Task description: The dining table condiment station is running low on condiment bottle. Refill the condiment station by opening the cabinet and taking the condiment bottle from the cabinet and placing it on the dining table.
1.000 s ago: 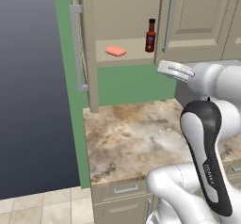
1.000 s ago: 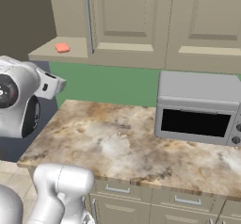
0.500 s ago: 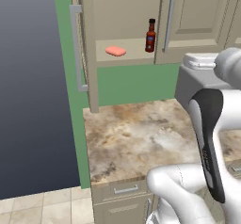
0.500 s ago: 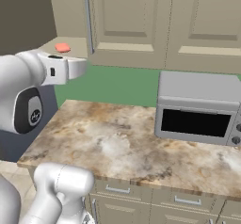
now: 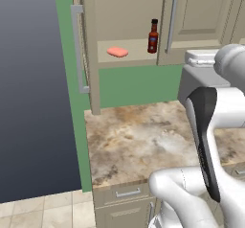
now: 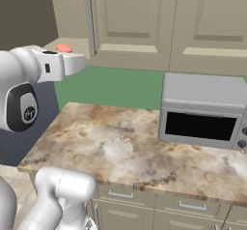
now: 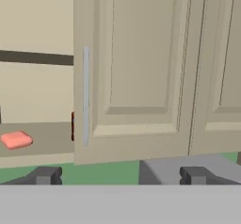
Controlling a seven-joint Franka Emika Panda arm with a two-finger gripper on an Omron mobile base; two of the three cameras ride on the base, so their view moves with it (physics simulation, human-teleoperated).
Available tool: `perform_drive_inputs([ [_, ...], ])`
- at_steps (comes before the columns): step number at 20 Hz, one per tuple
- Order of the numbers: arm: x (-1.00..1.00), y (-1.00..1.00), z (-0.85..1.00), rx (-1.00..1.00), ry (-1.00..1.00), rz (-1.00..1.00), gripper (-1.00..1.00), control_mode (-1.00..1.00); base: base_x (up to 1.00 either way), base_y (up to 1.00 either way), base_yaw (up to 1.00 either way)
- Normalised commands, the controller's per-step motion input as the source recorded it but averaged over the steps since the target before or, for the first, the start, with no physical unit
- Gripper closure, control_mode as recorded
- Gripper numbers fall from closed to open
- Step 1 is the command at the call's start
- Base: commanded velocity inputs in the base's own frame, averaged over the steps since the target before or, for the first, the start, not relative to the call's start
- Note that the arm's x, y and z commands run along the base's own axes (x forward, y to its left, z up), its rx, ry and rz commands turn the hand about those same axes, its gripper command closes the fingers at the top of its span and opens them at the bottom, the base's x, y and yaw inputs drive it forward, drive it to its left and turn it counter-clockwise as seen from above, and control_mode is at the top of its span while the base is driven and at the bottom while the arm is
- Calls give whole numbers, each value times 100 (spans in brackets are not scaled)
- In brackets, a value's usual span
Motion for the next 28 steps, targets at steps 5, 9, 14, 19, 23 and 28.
perform_drive_inputs([
  [5, 2, 26, 32, 0, 0, -3, -100, -100, 0, 0, 0],
  [9, 37, 12, 24, 0, 0, 0, -100, -100, 0, 0, 0],
  [14, 46, 0, 11, 1, -1, 2, -100, -100, 0, 0, 0],
  [19, 47, -1, 1, 6, -3, 17, -100, -100, 0, 0, 0],
  [23, 56, -13, 0, 10, -8, 23, -100, -100, 0, 0, 0],
  [28, 61, -9, 0, 1, -1, 14, -100, -100, 0, 0, 0],
])
